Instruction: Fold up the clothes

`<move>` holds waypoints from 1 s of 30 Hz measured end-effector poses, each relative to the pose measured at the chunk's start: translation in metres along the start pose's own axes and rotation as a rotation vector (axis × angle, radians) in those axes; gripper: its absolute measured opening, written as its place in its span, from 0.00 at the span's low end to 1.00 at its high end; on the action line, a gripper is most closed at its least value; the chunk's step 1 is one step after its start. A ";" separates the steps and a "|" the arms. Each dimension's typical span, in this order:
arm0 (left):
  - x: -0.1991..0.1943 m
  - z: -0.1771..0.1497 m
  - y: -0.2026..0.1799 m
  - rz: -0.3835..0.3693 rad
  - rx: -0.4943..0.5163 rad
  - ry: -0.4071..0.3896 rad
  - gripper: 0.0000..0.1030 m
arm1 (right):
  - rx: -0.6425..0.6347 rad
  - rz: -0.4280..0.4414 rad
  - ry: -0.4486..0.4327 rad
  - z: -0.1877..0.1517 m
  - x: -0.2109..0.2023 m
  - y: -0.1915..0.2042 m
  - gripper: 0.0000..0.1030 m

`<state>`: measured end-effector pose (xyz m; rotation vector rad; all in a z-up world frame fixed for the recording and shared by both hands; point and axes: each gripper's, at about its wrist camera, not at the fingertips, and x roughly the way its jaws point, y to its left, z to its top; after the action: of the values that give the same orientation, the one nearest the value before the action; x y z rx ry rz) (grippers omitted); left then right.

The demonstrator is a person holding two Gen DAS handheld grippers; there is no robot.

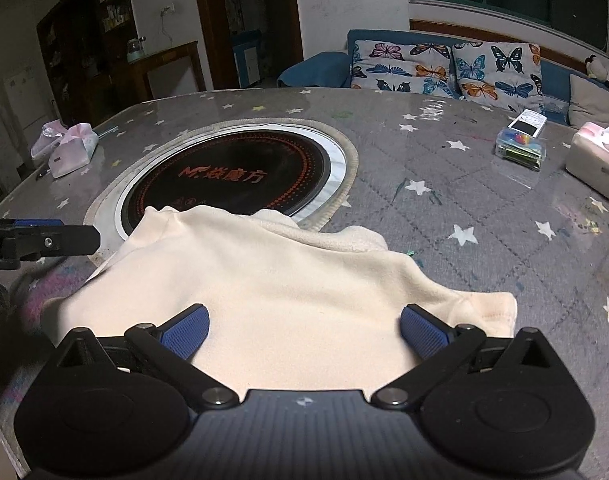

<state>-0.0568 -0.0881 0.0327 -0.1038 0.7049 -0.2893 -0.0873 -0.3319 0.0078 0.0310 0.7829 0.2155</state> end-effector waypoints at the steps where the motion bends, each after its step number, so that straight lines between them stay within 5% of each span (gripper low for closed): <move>1: 0.000 -0.001 -0.001 -0.002 0.003 0.002 1.00 | -0.001 0.000 -0.001 0.000 0.000 0.000 1.00; 14: 0.002 -0.010 -0.017 -0.026 0.065 0.034 1.00 | -0.007 0.002 -0.013 0.000 -0.003 0.000 1.00; 30: 0.006 -0.020 -0.010 0.035 0.087 0.068 1.00 | -0.110 0.037 -0.045 -0.003 -0.031 0.023 1.00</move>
<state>-0.0675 -0.0991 0.0152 0.0012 0.7603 -0.2901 -0.1152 -0.3158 0.0296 -0.0536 0.7256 0.2918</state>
